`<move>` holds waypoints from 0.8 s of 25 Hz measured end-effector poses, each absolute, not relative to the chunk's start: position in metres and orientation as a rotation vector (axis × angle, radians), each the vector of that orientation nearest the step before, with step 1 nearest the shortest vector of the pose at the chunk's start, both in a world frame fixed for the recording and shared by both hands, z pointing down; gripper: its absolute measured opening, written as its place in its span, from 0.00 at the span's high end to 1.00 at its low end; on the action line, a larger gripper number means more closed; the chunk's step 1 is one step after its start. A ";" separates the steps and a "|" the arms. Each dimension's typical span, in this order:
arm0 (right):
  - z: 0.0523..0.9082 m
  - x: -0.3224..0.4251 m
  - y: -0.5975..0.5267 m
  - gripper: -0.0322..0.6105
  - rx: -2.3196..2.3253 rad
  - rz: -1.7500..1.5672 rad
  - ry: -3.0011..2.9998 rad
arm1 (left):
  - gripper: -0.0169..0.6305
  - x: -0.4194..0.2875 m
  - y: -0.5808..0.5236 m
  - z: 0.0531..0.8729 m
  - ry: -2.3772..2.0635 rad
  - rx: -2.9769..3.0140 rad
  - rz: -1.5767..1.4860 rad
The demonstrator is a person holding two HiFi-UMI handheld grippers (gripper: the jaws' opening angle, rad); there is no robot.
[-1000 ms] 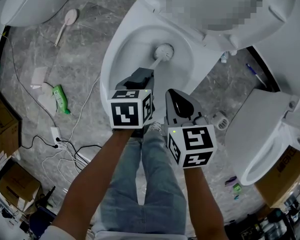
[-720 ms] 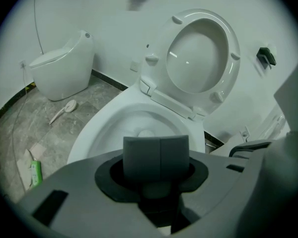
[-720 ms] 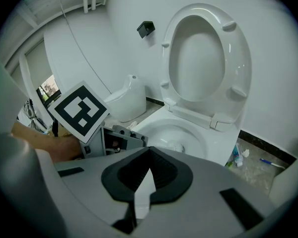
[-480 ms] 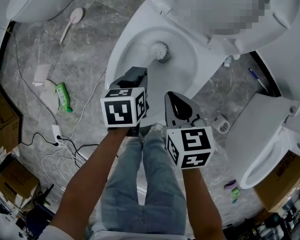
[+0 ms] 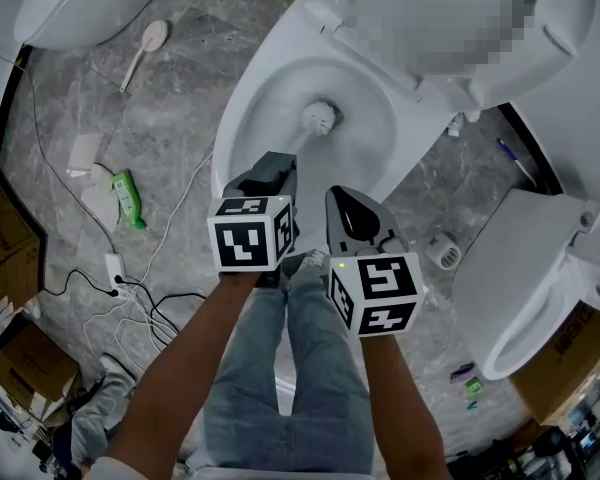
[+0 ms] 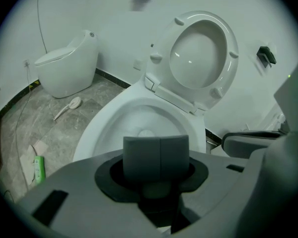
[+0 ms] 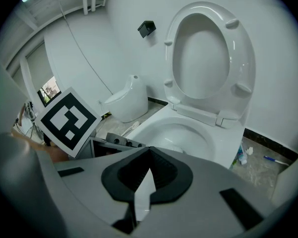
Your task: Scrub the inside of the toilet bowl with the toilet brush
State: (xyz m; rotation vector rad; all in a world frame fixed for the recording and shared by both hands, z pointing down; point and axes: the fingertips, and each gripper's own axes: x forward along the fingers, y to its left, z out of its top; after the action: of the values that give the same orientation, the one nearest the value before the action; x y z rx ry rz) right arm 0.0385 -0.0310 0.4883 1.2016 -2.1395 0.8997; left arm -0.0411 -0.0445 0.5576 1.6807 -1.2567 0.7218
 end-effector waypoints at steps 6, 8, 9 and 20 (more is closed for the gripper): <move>0.501 0.042 -0.041 0.95 1.233 0.917 -2.126 | 0.73 -0.023 -0.047 0.579 -1.226 1.677 0.713; 0.505 0.043 -0.044 0.95 1.245 0.923 -2.126 | 0.73 -0.021 -0.049 0.588 -1.226 1.669 0.718; 0.507 0.043 -0.047 0.95 1.250 0.924 -2.128 | 0.73 -0.021 -0.050 0.593 -1.228 1.665 0.720; 0.510 0.036 -0.055 0.95 1.254 0.904 -2.142 | 0.73 -0.024 -0.053 0.610 -1.225 1.666 0.756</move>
State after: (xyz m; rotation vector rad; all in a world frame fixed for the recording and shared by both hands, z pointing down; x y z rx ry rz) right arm 0.0360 -0.0550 0.5102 1.2535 -2.1418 0.9038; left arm -0.0243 -0.0526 0.6101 1.6660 -1.2250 0.7559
